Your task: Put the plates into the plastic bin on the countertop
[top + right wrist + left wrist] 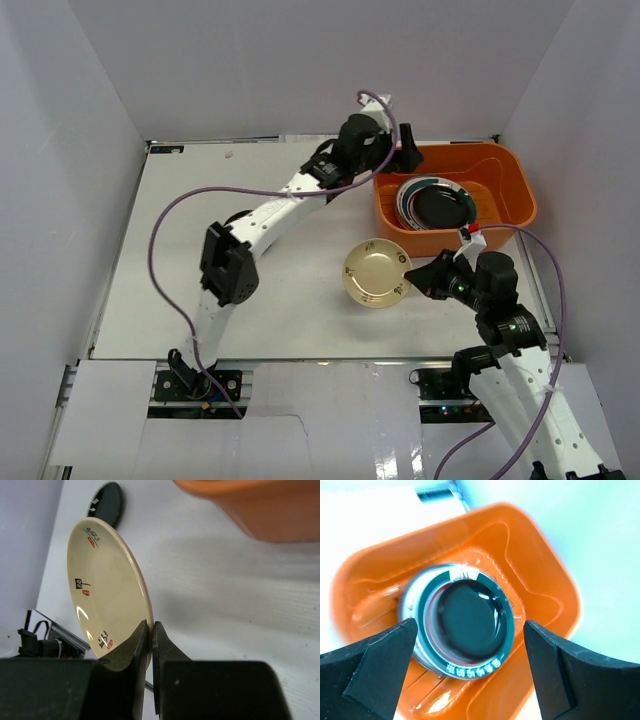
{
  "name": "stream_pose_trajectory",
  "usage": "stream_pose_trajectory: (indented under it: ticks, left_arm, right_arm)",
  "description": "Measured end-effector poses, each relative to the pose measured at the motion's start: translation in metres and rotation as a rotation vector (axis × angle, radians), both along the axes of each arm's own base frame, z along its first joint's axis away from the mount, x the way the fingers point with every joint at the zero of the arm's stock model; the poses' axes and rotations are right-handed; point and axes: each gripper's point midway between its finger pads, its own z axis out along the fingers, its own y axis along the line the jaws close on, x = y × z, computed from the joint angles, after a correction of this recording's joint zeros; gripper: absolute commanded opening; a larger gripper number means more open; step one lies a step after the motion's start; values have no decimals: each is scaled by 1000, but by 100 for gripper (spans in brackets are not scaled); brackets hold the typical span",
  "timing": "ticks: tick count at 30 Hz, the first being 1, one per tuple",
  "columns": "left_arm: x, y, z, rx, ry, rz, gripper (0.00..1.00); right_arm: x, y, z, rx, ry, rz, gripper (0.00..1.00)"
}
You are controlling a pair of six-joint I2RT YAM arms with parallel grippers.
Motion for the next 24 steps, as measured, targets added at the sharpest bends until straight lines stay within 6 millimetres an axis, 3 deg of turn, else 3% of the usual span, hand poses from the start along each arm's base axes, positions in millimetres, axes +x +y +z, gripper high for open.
stream_pose_trajectory:
  ticks: [1, 4, 6, 8, 11, 13, 16, 19, 21, 24]
  left_arm:
    - [-2, 16, 14, -10, -14, 17, 98]
    - [-12, 93, 57, -44, -45, 100, 98]
    - [-19, 160, 76, -79, -51, 190, 98]
    - [-23, 233, 79, -128, -55, 310, 98]
    - [-29, 339, 41, -148, 5, 540, 98]
    - [-41, 383, -5, -138, 88, 649, 98]
    - [-61, 420, -83, -113, 255, 741, 98]
    - [-83, 447, -146, -96, 418, 820, 98]
    - [-92, 459, -167, -98, 474, 861, 98]
    - [-94, 469, -180, -109, 503, 891, 91]
  right_arm:
    - [4, 1, 14, 8, -25, 1, 8]
    - [16, 5, 53, 29, -89, -1, 8]
    - [31, 6, 77, 27, -116, -19, 8]
    - [50, 4, 101, 16, -146, -57, 8]
    - [89, -11, 130, -44, -201, -175, 8]
    - [115, -29, 145, -93, -235, -278, 8]
    - [154, -64, 153, -155, -240, -419, 8]
    - [188, -104, 136, -206, -185, -539, 8]
    - [201, -129, 114, -229, -117, -596, 8]
    - [212, -155, 83, -237, -26, -651, 8]
